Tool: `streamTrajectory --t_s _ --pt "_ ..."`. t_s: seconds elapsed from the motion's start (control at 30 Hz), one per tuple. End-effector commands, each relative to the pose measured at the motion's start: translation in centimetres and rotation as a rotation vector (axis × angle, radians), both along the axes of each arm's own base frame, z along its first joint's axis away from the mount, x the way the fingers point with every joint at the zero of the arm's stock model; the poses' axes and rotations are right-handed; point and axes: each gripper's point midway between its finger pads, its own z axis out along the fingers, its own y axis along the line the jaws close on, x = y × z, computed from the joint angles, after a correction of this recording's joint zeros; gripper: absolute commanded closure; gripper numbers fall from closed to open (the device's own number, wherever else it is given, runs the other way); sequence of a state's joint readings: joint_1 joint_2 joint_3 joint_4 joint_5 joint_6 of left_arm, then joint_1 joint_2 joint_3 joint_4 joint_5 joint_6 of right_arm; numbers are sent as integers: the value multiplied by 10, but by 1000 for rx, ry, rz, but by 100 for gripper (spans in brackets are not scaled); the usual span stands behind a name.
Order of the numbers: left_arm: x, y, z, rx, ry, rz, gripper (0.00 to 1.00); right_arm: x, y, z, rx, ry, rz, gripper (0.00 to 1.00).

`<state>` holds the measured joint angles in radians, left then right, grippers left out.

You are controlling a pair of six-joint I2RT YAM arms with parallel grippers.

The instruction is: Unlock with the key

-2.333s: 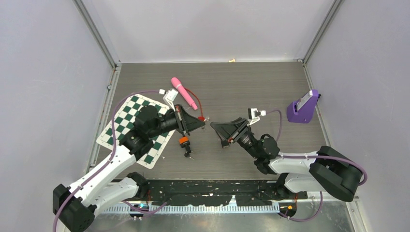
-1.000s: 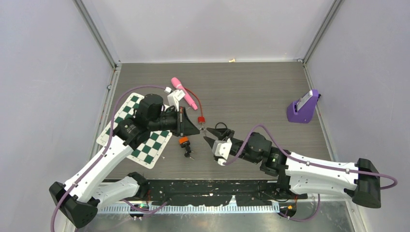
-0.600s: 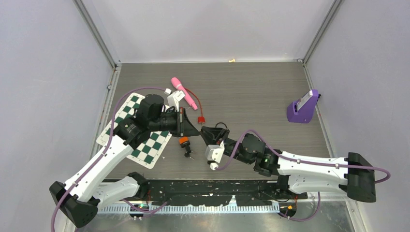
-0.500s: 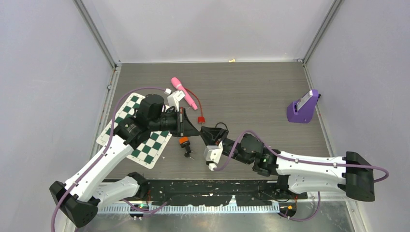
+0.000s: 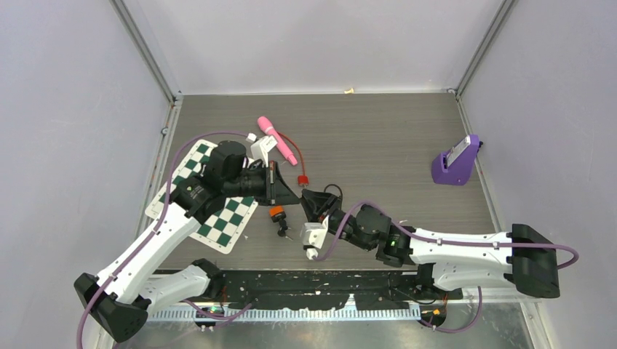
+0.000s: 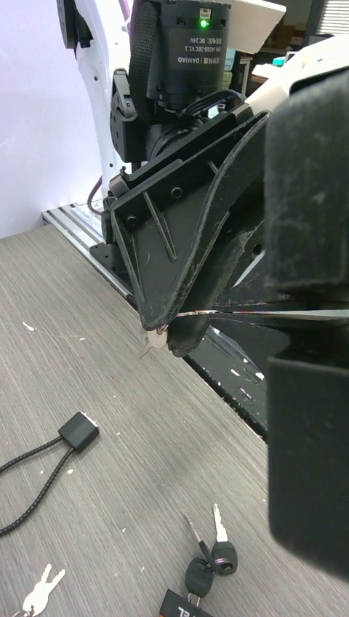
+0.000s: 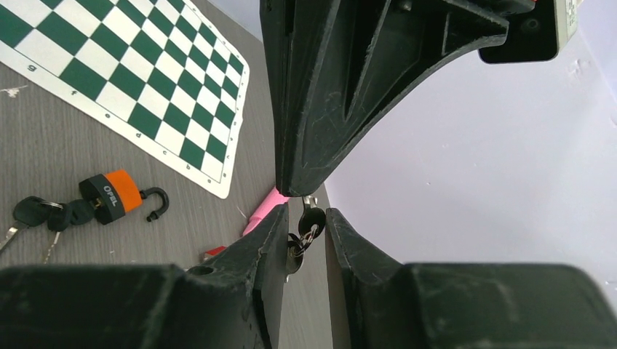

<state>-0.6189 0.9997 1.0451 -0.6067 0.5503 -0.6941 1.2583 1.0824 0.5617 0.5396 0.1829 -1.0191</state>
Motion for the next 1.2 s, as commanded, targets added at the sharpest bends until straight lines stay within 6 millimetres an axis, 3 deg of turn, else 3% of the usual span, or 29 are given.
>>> streamTrajectory --t_s 0.0,0.27,0.4,0.5,0.67,0.83,0.93,1.13,1.17 --pt "-1 -4 29 -64 -40 -19 100 4 -4 2 6 -50 -58 69" --pt "3 -5 25 -56 7 3 100 0 -6 0 1 -93 -88 74" --pt "4 -5 27 -60 15 13 100 -1 -4 0 13 -64 -82 90" --pt "4 -4 29 -71 16 16 100 -4 -2 -3 26 2 -66 94" --pt "8 1 36 -99 -26 33 72 -13 5 5 117 176 -15 95" --pt "17 9 54 -159 -195 95 38 -18 5 14 300 509 92 95" --pt "21 13 61 -215 -302 124 30 -22 0 25 434 724 193 95" --pt "17 7 65 -355 -424 91 28 -30 -8 48 627 1052 402 95" --pt "17 6 65 -366 -436 83 27 -32 -10 61 668 1050 455 95"
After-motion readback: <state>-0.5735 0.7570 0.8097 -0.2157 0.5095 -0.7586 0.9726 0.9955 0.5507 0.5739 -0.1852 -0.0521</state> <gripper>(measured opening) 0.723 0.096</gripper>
